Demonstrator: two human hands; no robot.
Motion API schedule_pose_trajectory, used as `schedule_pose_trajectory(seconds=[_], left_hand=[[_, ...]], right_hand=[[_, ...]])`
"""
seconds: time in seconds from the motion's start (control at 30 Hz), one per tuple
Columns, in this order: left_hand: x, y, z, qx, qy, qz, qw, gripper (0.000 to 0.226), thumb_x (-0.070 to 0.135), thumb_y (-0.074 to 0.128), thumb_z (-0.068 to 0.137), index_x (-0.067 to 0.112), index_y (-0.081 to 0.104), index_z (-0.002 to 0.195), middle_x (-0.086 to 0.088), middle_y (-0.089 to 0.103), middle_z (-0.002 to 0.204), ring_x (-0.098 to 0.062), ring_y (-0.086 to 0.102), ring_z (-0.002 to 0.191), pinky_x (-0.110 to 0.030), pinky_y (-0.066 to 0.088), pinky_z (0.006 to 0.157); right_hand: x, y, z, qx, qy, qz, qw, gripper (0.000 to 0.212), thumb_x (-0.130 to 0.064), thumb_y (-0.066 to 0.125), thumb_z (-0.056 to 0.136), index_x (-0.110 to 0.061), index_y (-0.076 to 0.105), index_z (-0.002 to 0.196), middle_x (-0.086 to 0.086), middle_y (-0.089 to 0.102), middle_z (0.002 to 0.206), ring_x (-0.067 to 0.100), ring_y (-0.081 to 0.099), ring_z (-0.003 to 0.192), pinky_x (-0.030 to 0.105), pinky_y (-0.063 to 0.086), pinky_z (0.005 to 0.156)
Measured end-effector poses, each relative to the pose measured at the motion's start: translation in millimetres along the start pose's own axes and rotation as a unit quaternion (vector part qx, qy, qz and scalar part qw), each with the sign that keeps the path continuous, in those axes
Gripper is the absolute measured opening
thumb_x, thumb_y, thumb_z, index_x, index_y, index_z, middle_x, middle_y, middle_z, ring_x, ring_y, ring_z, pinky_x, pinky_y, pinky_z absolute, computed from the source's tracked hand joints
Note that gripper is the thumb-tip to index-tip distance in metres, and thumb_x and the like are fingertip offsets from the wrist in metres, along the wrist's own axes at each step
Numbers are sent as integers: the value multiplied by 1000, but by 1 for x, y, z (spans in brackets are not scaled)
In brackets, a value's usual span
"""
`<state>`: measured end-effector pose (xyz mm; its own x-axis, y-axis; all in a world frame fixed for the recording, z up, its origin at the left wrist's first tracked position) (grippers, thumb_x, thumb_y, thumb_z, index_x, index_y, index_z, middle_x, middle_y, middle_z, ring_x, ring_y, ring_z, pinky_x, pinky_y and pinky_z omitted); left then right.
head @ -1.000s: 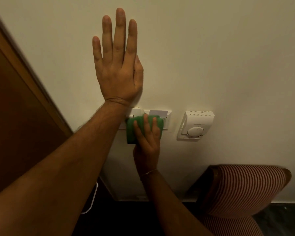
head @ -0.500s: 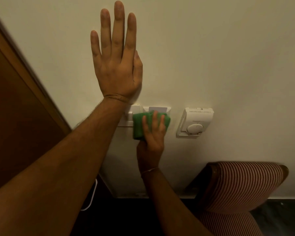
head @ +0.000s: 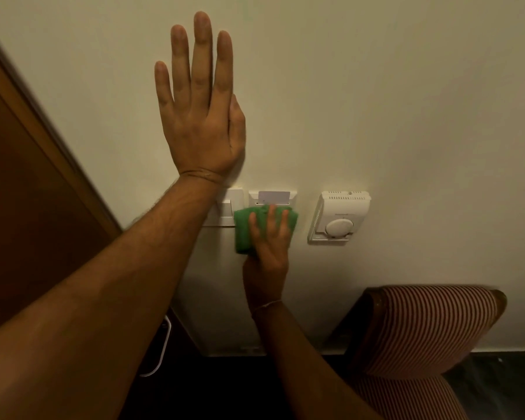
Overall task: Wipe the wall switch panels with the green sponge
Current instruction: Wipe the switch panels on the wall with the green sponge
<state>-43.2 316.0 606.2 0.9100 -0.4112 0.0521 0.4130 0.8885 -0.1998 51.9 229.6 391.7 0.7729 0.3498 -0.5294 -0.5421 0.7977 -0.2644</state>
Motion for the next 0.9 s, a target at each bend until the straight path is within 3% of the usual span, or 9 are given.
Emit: schedule_pose_trajectory(seconds=[0.1, 0.2, 0.3, 0.4, 0.5, 0.63, 0.77, 0.9], left_hand=[[1, -1, 0, -12, -6, -3, 1000, 63, 17, 49, 111, 5, 36, 171, -26, 37, 176, -48, 29, 164, -64, 18, 137], [0, -2, 0, -13, -14, -7, 1000, 64, 15, 52, 110, 4, 37, 171, -28, 37, 175, -50, 29, 164, -65, 17, 137], [-2, -2, 0, -8, -9, -11, 1000, 65, 15, 53, 109, 5, 35, 171, -27, 35, 176, -49, 28, 164, -63, 15, 138], [-3, -3, -1, 4, -4, -5, 1000, 66, 17, 52, 110, 7, 33, 172, -25, 35, 176, -47, 26, 165, -56, 8, 139], [0, -1, -1, 9, -1, -5, 1000, 65, 17, 52, 110, 8, 32, 172, -24, 35, 176, -45, 27, 165, -55, 8, 139], [1, 0, 0, -2, -6, -4, 1000, 64, 15, 54, 110, 6, 36, 171, -26, 37, 175, -47, 29, 164, -63, 18, 137], [-1, -1, 0, -4, -9, -4, 1000, 64, 15, 54, 110, 4, 37, 171, -28, 37, 175, -49, 30, 163, -64, 18, 137], [-2, 0, -2, 9, -3, -4, 1000, 65, 17, 53, 110, 6, 34, 171, -26, 36, 175, -47, 28, 164, -61, 15, 138]], right_hand=[[-21, 25, -2, -71, -68, -8, 995, 66, 15, 71, 91, -15, 59, 148, 10, 43, 165, 31, 25, 163, 51, 16, 135], [-22, 23, -4, -106, -103, -23, 989, 66, 8, 73, 92, -18, 54, 150, 8, 41, 166, 35, 33, 160, 48, 19, 135], [4, -7, 5, -70, -93, -44, 992, 60, 13, 67, 93, -13, 60, 147, 12, 42, 164, 38, 35, 158, 51, 23, 134], [33, -34, 10, -13, 10, -7, 1000, 68, 24, 52, 88, -8, 61, 147, 12, 35, 169, 40, 25, 162, 58, 26, 132], [22, -26, 7, 22, 53, 13, 998, 74, 26, 46, 84, -8, 59, 149, 13, 36, 169, 39, 21, 164, 56, 22, 133], [-22, 15, 5, -10, -24, 10, 1000, 56, 15, 54, 96, -10, 62, 146, 12, 43, 164, 30, 22, 164, 52, 18, 134], [-21, 22, 3, -62, -107, -19, 992, 64, 9, 74, 92, -15, 56, 149, 9, 44, 163, 28, 27, 162, 48, 20, 134], [29, -24, 7, -19, -64, -26, 997, 46, 7, 53, 105, -9, 60, 147, 13, 39, 165, 37, 27, 162, 60, 30, 130]])
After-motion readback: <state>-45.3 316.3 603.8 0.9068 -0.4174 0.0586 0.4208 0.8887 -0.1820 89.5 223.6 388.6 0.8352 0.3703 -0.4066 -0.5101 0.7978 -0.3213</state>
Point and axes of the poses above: each hand's wrist, its own z-axis towards the middle knuckle, its own y-axis out of the palm, x = y × z, the point moved 8 cm from there along z, towards the middle knuckle
